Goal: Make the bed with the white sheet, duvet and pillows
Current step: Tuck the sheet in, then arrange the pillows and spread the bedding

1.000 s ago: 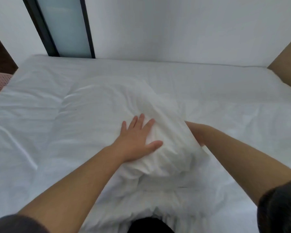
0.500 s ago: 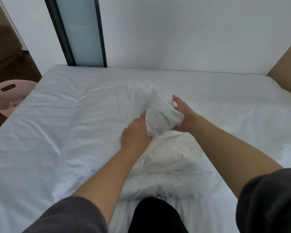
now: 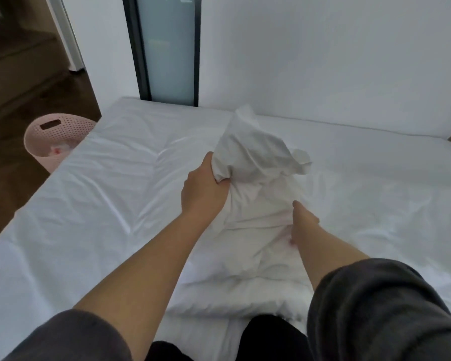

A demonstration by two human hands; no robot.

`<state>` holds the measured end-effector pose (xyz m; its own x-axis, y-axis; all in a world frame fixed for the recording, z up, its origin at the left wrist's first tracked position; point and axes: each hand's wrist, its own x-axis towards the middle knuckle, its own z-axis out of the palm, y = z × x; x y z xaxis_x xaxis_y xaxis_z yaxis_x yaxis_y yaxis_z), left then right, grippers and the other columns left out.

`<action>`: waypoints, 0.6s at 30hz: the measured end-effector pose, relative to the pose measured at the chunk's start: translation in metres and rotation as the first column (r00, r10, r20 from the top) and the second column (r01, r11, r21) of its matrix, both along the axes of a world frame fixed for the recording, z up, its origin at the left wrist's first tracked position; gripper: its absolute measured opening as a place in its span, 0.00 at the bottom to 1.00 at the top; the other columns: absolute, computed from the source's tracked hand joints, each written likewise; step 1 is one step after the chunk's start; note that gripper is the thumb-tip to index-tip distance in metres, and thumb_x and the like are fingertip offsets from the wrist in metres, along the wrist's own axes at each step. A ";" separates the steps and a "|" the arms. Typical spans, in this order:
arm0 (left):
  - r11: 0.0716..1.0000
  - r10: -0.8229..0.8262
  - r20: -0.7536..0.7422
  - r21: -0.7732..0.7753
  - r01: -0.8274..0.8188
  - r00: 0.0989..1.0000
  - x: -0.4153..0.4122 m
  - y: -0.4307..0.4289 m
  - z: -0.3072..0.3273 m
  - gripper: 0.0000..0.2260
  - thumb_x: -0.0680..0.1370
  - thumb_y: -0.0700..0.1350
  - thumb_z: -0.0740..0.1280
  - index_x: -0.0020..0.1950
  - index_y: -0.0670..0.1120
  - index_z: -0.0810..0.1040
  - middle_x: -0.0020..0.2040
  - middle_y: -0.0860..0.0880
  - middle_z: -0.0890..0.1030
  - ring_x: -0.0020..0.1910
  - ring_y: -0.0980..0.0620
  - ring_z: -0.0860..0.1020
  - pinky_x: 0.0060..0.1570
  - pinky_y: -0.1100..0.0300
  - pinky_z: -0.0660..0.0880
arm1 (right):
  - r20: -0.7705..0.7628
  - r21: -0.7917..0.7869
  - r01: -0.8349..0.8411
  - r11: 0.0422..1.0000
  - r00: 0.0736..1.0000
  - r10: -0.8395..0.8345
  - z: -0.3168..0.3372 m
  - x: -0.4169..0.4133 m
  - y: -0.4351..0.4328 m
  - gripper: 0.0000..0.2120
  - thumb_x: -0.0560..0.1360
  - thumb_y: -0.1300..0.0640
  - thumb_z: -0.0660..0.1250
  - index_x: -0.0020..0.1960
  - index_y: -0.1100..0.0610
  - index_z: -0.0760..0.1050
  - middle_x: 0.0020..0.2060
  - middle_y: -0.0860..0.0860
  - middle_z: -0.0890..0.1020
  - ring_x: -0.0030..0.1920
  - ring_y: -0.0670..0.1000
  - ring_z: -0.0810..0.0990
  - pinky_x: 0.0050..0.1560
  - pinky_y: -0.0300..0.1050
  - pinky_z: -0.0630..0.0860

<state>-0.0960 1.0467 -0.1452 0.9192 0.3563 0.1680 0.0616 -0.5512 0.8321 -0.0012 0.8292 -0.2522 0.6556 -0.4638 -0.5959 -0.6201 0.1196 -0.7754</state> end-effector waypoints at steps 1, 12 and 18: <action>1.000 -0.014 0.004 0.016 0.014 1.000 0.001 -0.002 -0.002 0.07 0.76 0.47 0.62 0.53 0.50 0.70 0.43 0.48 0.79 0.43 0.44 0.77 0.43 0.49 0.77 | -0.005 0.075 0.059 0.995 0.998 -0.059 0.000 -0.003 -0.003 0.37 0.73 0.44 0.69 0.75 0.58 0.61 0.70 0.58 0.69 0.67 0.62 0.72 0.63 0.59 0.73; 0.997 -0.018 -0.066 0.072 0.022 0.998 0.025 -0.026 -0.019 0.06 0.76 0.46 0.62 0.51 0.49 0.68 0.40 0.48 0.77 0.40 0.44 0.76 0.41 0.47 0.75 | 0.185 0.596 0.044 0.802 0.964 -0.191 -0.012 0.008 -0.020 0.07 0.77 0.63 0.66 0.54 0.56 0.76 0.44 0.50 0.79 0.46 0.50 0.80 0.42 0.47 0.77; 0.990 0.066 0.021 -0.124 -0.063 0.998 0.030 -0.019 -0.010 0.07 0.76 0.45 0.64 0.52 0.47 0.71 0.41 0.52 0.78 0.42 0.52 0.78 0.43 0.54 0.76 | 0.446 0.540 -0.261 0.800 0.895 -0.009 0.044 0.018 0.009 0.09 0.79 0.59 0.65 0.57 0.49 0.77 0.62 0.47 0.78 0.66 0.52 0.74 0.63 0.67 0.70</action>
